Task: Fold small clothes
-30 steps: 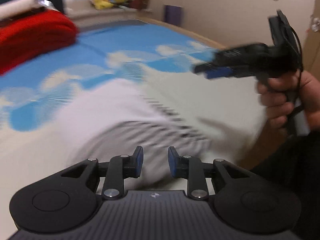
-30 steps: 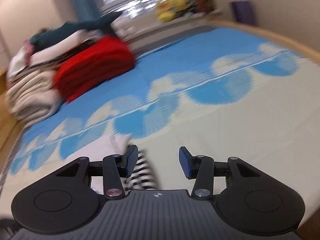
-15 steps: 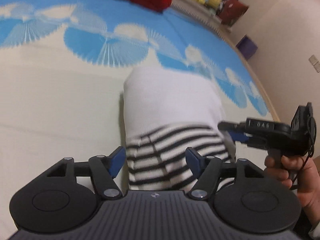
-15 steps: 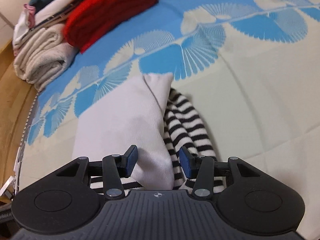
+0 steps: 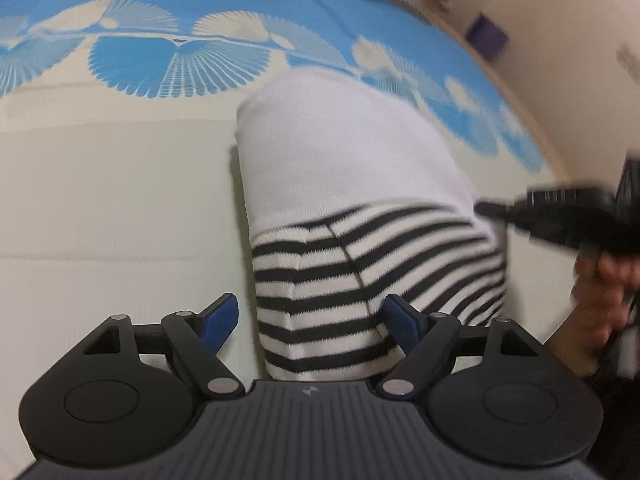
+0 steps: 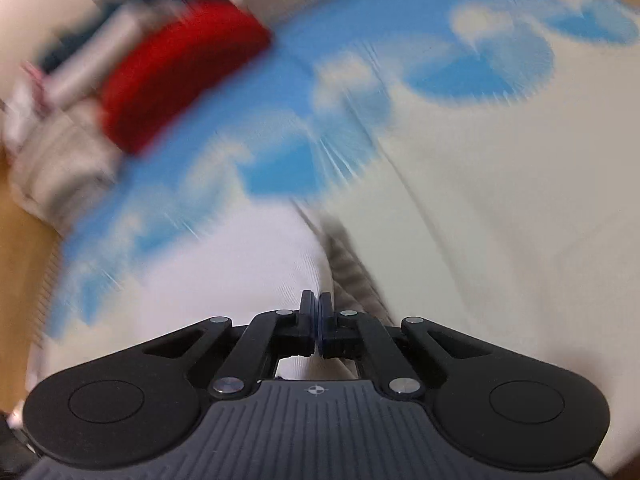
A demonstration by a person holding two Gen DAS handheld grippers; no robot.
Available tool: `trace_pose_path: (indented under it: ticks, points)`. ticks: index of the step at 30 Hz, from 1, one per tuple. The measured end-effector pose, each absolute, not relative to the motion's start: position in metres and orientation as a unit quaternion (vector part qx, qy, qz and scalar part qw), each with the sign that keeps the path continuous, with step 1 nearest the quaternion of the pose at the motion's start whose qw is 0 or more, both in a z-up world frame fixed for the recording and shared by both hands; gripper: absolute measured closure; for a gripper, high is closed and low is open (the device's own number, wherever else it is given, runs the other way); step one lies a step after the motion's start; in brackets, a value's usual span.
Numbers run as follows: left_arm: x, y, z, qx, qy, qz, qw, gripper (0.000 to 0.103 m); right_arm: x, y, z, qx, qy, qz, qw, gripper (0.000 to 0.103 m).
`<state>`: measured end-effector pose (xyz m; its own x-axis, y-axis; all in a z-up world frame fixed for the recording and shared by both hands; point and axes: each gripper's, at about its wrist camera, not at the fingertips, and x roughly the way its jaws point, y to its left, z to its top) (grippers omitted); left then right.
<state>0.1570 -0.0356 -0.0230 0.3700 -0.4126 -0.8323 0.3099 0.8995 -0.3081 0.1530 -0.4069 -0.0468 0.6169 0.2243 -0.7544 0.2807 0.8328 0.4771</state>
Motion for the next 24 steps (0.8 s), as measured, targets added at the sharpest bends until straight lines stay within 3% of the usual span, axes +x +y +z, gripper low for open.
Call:
trace_pose_path:
  ticks: [7, 12, 14, 15, 16, 20, 21, 22, 23, 24]
  points:
    - [0.149, -0.046, -0.040, 0.046, 0.534, -0.215, 0.816, 0.013, 0.170, -0.381, -0.066, 0.193, 0.476, -0.036, 0.857, 0.103]
    - [0.149, -0.036, -0.036, 0.014, 0.532, -0.212, 0.820, 0.013, 0.164, -0.377, -0.056, 0.202, 0.457, -0.011, 0.866, 0.098]
    - [0.151, -0.030, -0.032, -0.017, 0.529, -0.211, 0.822, 0.013, 0.158, -0.384, -0.055, 0.222, 0.454, 0.009, 0.863, 0.080]
    - [0.152, -0.028, -0.030, -0.027, 0.526, -0.211, 0.823, 0.013, 0.153, -0.387, -0.055, 0.227, 0.456, 0.017, 0.860, 0.063]
    - [0.153, -0.027, -0.028, -0.038, 0.525, -0.210, 0.824, 0.013, 0.150, -0.388, -0.057, 0.229, 0.461, 0.023, 0.857, 0.055]
    - [0.157, -0.024, -0.025, -0.083, 0.531, -0.209, 0.817, 0.013, 0.138, -0.390, -0.066, 0.232, 0.491, 0.061, 0.837, 0.055]
    - [0.157, -0.025, -0.026, -0.089, 0.534, -0.207, 0.815, 0.013, 0.135, -0.389, -0.068, 0.224, 0.495, 0.070, 0.837, 0.063]
    - [0.158, -0.026, -0.027, -0.093, 0.538, -0.206, 0.812, 0.013, 0.131, -0.388, -0.068, 0.209, 0.495, 0.076, 0.840, 0.085]
    - [0.158, -0.027, -0.028, -0.095, 0.542, -0.206, 0.809, 0.013, 0.128, -0.388, -0.067, 0.197, 0.493, 0.074, 0.844, 0.095]
    - [0.158, -0.029, -0.029, -0.097, 0.545, -0.207, 0.807, 0.013, 0.124, -0.391, -0.065, 0.197, 0.486, 0.072, 0.848, 0.097]
